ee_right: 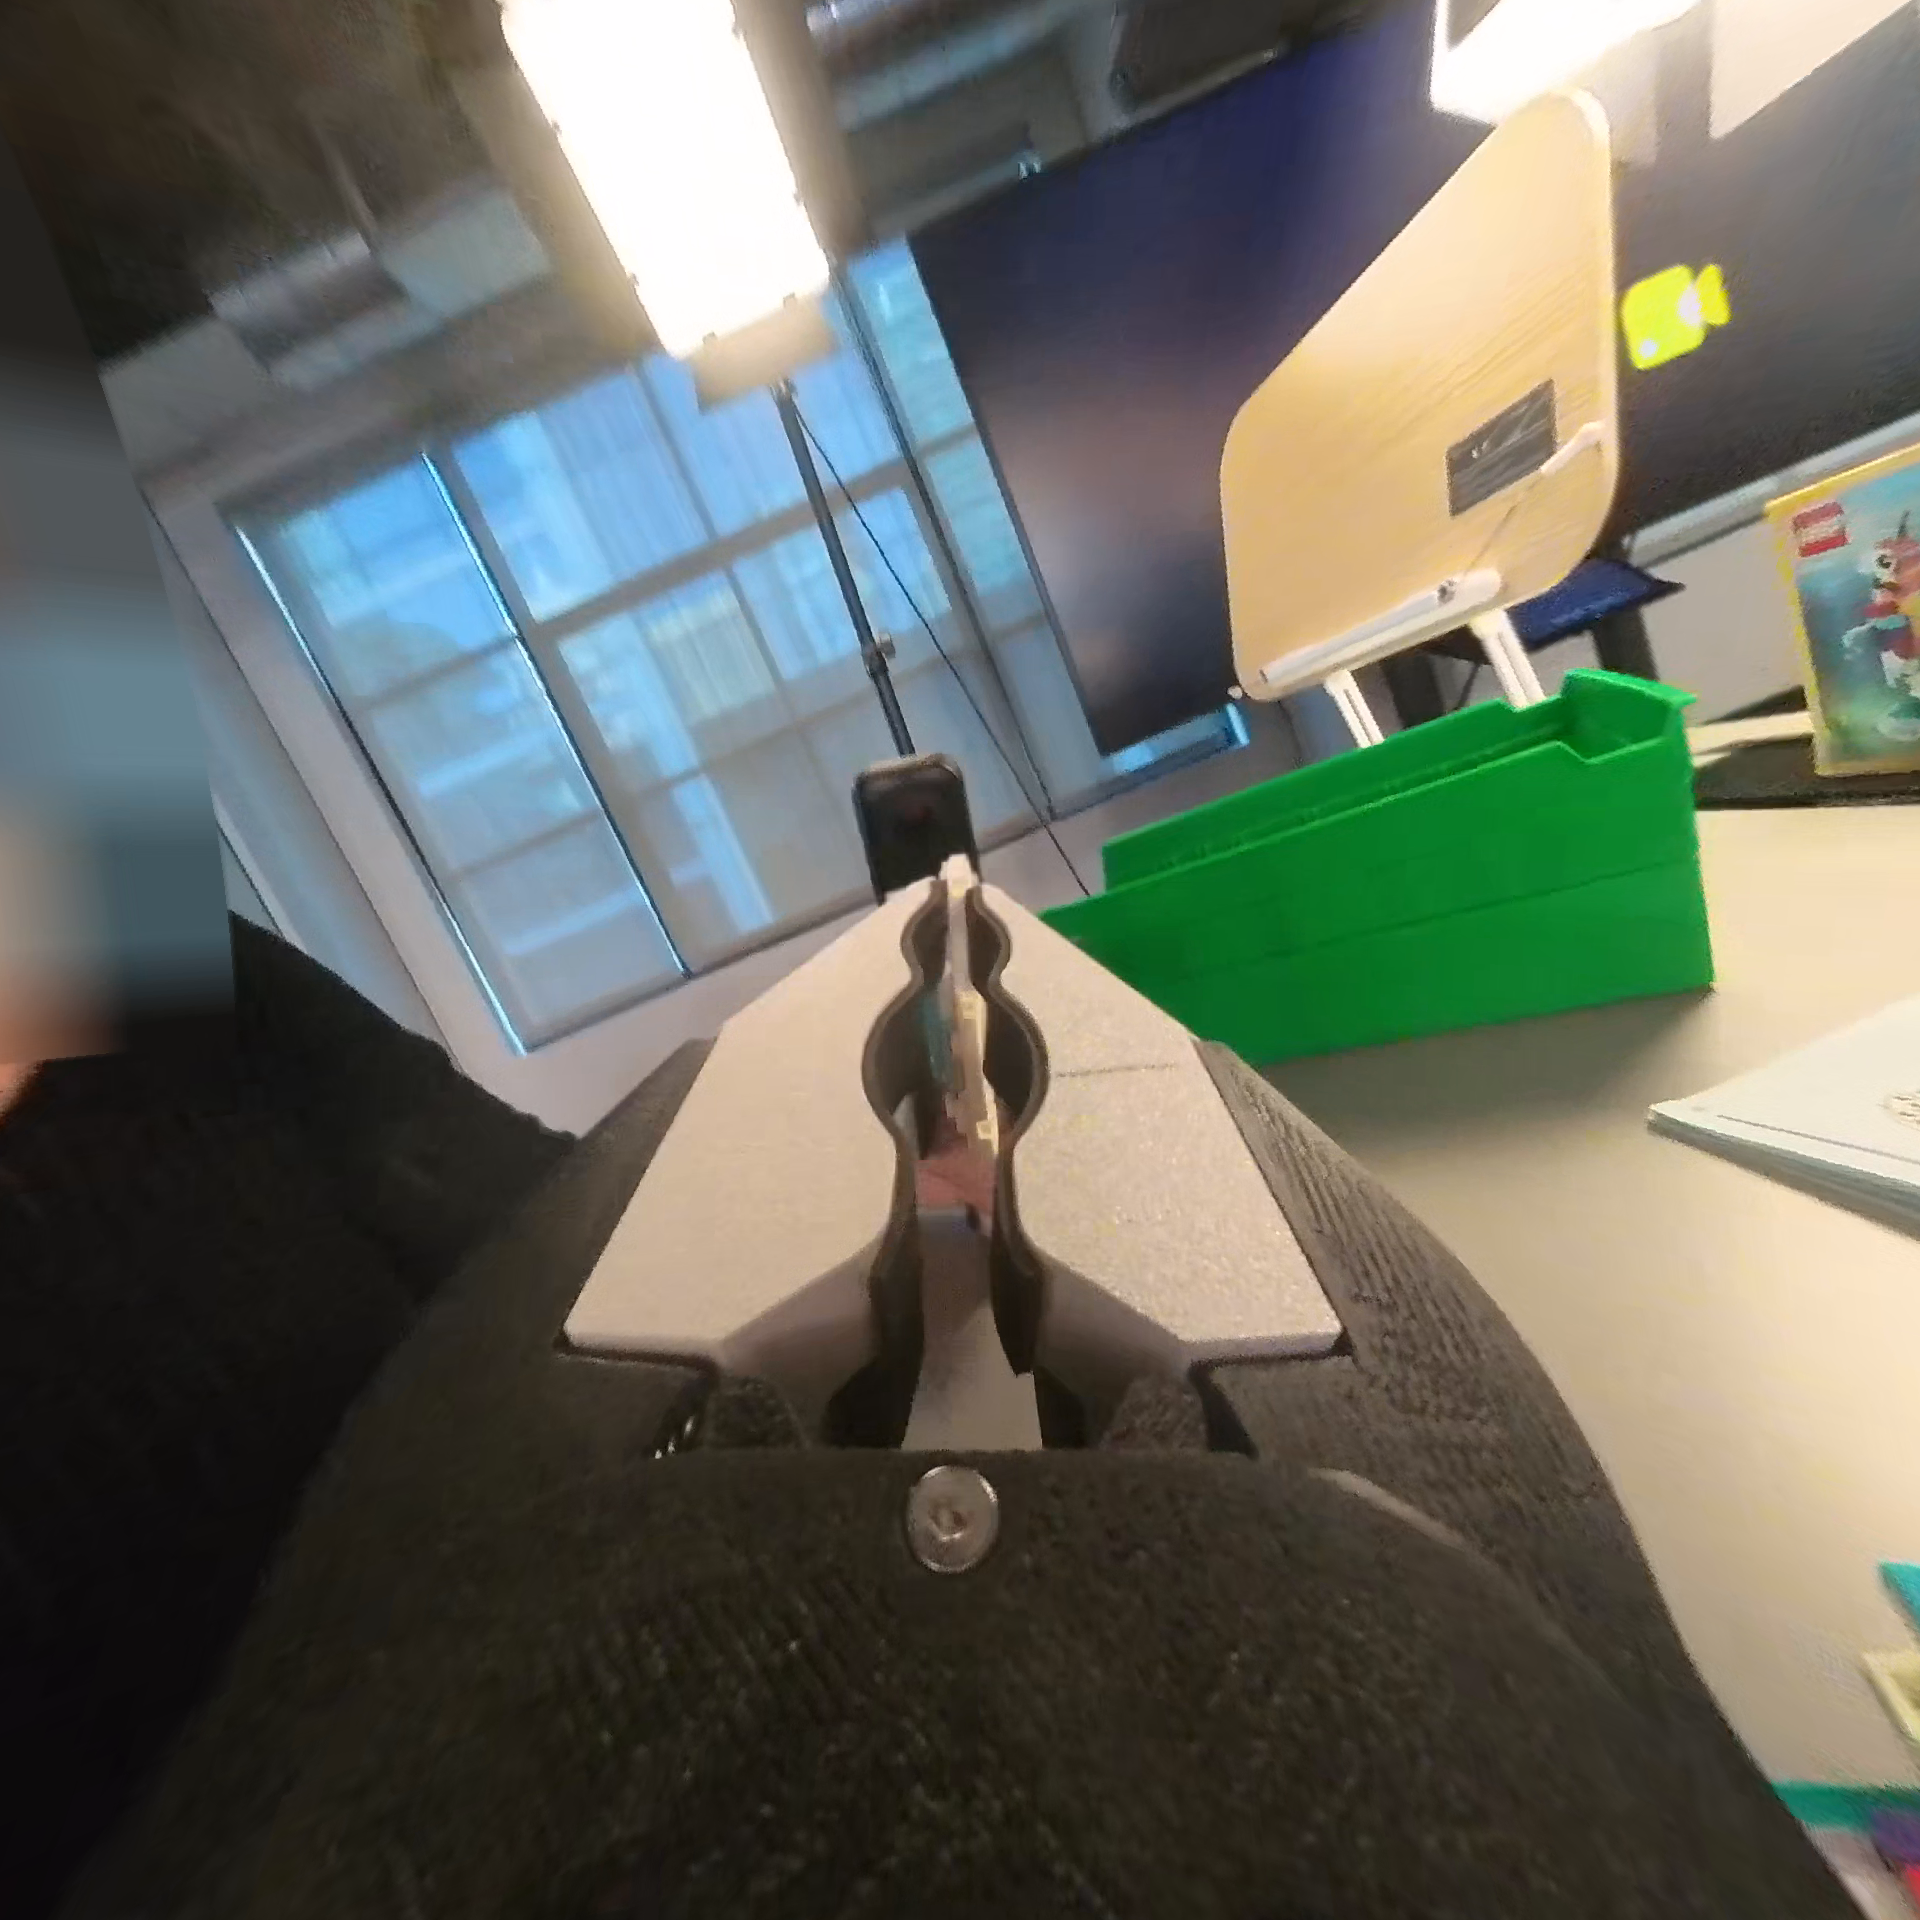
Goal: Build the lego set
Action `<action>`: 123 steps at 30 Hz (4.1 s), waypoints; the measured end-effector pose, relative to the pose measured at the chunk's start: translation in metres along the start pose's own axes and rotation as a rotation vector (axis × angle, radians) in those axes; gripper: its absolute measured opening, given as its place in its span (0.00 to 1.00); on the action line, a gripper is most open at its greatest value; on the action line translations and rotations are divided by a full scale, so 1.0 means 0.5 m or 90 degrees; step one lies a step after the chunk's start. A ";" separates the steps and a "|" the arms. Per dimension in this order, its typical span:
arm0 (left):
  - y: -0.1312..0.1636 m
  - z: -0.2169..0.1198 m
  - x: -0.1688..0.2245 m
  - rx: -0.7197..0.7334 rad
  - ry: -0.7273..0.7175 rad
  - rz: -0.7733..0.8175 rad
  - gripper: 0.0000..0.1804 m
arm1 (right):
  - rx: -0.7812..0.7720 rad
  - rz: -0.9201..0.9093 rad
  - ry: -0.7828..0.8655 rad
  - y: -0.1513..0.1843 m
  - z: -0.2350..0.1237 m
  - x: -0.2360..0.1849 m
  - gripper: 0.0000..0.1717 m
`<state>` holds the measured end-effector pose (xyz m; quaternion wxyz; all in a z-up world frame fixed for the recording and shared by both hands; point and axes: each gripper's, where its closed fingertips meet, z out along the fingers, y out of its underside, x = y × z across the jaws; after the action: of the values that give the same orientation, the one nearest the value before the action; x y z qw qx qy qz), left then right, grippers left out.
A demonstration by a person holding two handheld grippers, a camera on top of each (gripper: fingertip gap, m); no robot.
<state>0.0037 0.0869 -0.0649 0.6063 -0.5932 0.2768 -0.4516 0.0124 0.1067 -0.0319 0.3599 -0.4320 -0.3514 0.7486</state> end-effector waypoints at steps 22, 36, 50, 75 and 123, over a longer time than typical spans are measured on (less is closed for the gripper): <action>-0.076 -0.036 -0.028 0.156 -0.054 -0.020 0.04 | -0.024 -0.036 0.047 0.017 0.005 0.019 0.00; -0.060 -0.041 -0.038 0.114 -0.016 -0.124 0.01 | -0.071 -0.033 0.086 0.044 0.011 0.040 0.19; -0.066 -0.051 -0.079 0.094 -0.209 0.099 0.11 | -0.237 0.133 0.257 0.124 -0.035 0.126 0.03; -0.059 -0.075 -0.158 -0.029 -0.528 0.564 0.00 | -0.215 -0.930 0.565 -0.074 -0.154 0.155 0.06; -0.016 -0.033 -0.183 -0.082 -0.372 0.555 0.00 | -0.663 -0.336 0.145 0.249 -0.034 0.155 0.44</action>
<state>-0.0526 0.1602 -0.0779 0.7520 -0.5601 0.3447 0.0443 -0.0302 0.1141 -0.1732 0.3098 -0.5276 -0.7270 0.3117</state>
